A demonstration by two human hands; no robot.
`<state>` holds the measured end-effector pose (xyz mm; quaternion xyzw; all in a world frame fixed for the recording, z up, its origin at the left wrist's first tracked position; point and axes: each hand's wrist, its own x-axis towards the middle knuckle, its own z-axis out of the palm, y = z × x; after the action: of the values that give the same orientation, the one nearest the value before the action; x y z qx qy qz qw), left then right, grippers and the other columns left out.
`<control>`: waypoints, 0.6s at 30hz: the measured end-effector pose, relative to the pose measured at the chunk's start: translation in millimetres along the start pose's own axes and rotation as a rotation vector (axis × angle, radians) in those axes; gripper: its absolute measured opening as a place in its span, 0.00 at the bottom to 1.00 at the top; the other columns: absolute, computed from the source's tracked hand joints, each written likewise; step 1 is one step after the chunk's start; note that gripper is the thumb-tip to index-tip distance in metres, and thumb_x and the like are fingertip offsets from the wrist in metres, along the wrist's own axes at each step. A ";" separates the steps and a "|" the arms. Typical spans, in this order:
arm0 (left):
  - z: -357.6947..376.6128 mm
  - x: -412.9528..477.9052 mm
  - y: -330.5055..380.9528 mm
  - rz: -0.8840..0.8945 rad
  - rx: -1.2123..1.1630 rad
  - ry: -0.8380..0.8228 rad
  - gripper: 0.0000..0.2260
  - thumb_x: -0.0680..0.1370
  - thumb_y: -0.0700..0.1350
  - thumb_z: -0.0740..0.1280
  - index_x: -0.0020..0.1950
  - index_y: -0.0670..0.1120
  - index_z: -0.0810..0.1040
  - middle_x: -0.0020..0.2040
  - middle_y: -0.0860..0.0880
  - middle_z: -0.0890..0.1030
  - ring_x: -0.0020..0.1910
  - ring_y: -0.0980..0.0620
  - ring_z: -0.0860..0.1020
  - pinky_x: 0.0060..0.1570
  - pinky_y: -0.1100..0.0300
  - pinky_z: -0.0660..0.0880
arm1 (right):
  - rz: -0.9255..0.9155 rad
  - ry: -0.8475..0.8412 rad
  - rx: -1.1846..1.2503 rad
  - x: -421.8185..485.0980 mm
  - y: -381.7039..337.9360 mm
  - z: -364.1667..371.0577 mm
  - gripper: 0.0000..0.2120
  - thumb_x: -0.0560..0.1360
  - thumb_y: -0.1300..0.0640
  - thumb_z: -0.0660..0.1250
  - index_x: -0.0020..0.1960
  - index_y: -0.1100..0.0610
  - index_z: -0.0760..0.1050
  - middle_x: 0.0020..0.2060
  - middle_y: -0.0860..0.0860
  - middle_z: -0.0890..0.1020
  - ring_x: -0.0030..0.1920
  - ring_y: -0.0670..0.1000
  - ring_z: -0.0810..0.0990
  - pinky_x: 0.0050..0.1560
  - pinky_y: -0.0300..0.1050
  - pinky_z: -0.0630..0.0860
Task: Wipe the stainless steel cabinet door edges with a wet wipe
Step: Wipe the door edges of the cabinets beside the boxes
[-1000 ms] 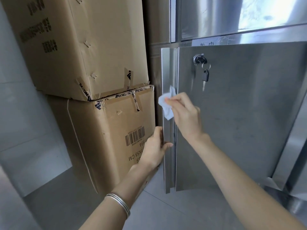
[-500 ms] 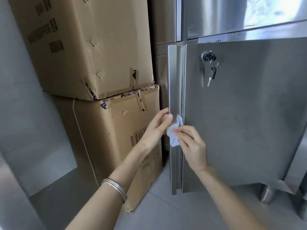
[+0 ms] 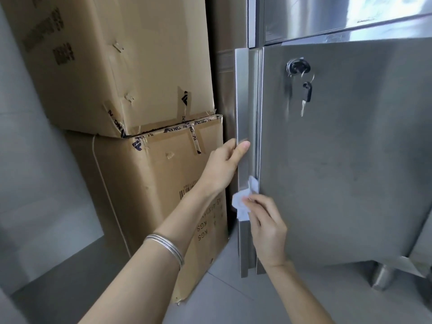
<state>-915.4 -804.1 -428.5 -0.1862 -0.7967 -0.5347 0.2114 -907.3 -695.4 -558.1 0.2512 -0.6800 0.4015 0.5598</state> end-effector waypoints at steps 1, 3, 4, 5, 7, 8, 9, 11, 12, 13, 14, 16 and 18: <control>0.2 -0.6 0.5 0.002 -0.001 0.003 0.22 0.82 0.53 0.60 0.40 0.34 0.65 0.38 0.45 0.65 0.38 0.48 0.63 0.41 0.53 0.62 | -0.033 0.045 -0.023 12.4 -1.2 0.0 0.12 0.78 0.65 0.61 0.44 0.67 0.82 0.47 0.51 0.79 0.45 0.47 0.78 0.51 0.35 0.76; 0.4 -1.6 2.2 0.001 0.008 0.012 0.24 0.80 0.56 0.61 0.40 0.35 0.66 0.38 0.45 0.66 0.38 0.48 0.63 0.41 0.52 0.62 | -0.114 0.086 -0.096 27.5 1.6 -2.6 0.17 0.81 0.62 0.58 0.42 0.66 0.82 0.43 0.55 0.83 0.43 0.47 0.79 0.47 0.36 0.77; 0.2 -2.1 2.9 -0.006 0.005 0.009 0.26 0.78 0.59 0.60 0.41 0.34 0.67 0.39 0.46 0.67 0.38 0.48 0.65 0.41 0.51 0.65 | -0.133 0.104 -0.126 24.3 4.4 -3.0 0.16 0.80 0.63 0.58 0.42 0.66 0.82 0.42 0.55 0.84 0.43 0.48 0.79 0.47 0.37 0.78; 0.0 -2.4 3.7 -0.018 0.005 0.004 0.27 0.76 0.61 0.60 0.43 0.34 0.69 0.40 0.46 0.68 0.40 0.48 0.66 0.43 0.48 0.69 | -0.124 0.111 -0.138 15.1 6.5 -3.3 0.15 0.79 0.64 0.59 0.42 0.67 0.82 0.43 0.55 0.83 0.43 0.48 0.80 0.47 0.38 0.78; -0.3 -2.4 6.4 -0.041 0.016 -0.013 0.29 0.74 0.62 0.59 0.47 0.33 0.71 0.43 0.46 0.71 0.42 0.48 0.69 0.54 0.41 0.73 | -0.094 0.088 -0.109 -5.9 7.0 -4.7 0.15 0.79 0.64 0.60 0.43 0.68 0.82 0.44 0.54 0.83 0.45 0.50 0.82 0.48 0.39 0.78; -0.3 -2.0 7.7 -0.047 0.016 -0.018 0.30 0.74 0.63 0.58 0.49 0.33 0.72 0.43 0.46 0.71 0.43 0.48 0.70 0.57 0.39 0.73 | -0.100 0.074 -0.104 -14.1 6.7 -5.0 0.15 0.79 0.64 0.59 0.43 0.69 0.82 0.44 0.55 0.83 0.44 0.51 0.83 0.47 0.41 0.79; -0.2 -1.8 8.6 -0.053 0.016 -0.015 0.30 0.74 0.62 0.58 0.50 0.33 0.73 0.44 0.45 0.71 0.43 0.48 0.70 0.59 0.38 0.73 | -0.113 0.054 -0.109 -17.7 6.6 -5.0 0.16 0.79 0.64 0.59 0.42 0.69 0.82 0.43 0.57 0.83 0.42 0.52 0.84 0.45 0.43 0.79; 0.5 -2.3 8.4 -0.052 0.012 -0.002 0.29 0.74 0.61 0.58 0.49 0.33 0.72 0.43 0.45 0.71 0.43 0.48 0.70 0.57 0.41 0.74 | -0.112 0.030 -0.086 -5.8 5.2 -5.1 0.17 0.80 0.63 0.58 0.42 0.69 0.82 0.43 0.57 0.84 0.44 0.51 0.83 0.48 0.40 0.78; 0.9 -2.4 6.9 -0.044 0.008 0.004 0.28 0.76 0.60 0.59 0.47 0.32 0.71 0.42 0.45 0.70 0.42 0.48 0.69 0.52 0.44 0.73 | -0.091 0.041 -0.068 5.5 4.1 -4.6 0.17 0.80 0.62 0.58 0.43 0.69 0.82 0.44 0.57 0.84 0.46 0.49 0.82 0.52 0.36 0.76; 1.2 -3.0 4.9 -0.031 0.003 0.008 0.26 0.77 0.59 0.59 0.45 0.33 0.69 0.41 0.44 0.69 0.41 0.47 0.67 0.48 0.48 0.71 | -0.063 0.062 -0.049 17.3 2.4 -3.9 0.16 0.80 0.62 0.59 0.44 0.69 0.82 0.45 0.56 0.83 0.48 0.47 0.80 0.55 0.34 0.74; 1.3 -3.4 3.6 -0.018 -0.004 0.012 0.24 0.79 0.57 0.60 0.43 0.34 0.67 0.39 0.44 0.68 0.40 0.47 0.66 0.44 0.50 0.68 | -0.052 0.088 -0.037 27.9 1.9 -2.5 0.15 0.80 0.62 0.59 0.45 0.69 0.81 0.45 0.56 0.83 0.49 0.46 0.79 0.56 0.33 0.74; 1.7 -3.3 3.6 -0.020 -0.006 0.016 0.24 0.78 0.58 0.60 0.43 0.35 0.67 0.39 0.44 0.67 0.39 0.47 0.66 0.43 0.50 0.67 | -0.107 0.116 -0.066 35.1 3.2 0.0 0.13 0.79 0.64 0.60 0.45 0.69 0.81 0.46 0.57 0.83 0.50 0.49 0.81 0.54 0.39 0.77; 1.6 -2.3 4.8 -0.042 0.007 0.011 0.26 0.77 0.60 0.59 0.48 0.34 0.71 0.42 0.45 0.70 0.41 0.48 0.69 0.49 0.44 0.73 | -0.147 0.118 -0.109 21.4 6.3 0.4 0.12 0.78 0.66 0.61 0.45 0.69 0.82 0.46 0.58 0.84 0.48 0.53 0.83 0.51 0.43 0.79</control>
<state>-911.2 -801.0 -426.6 -0.1656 -0.8012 -0.5373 0.2050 -917.8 -690.0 -539.2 0.2456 -0.6462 0.3358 0.6398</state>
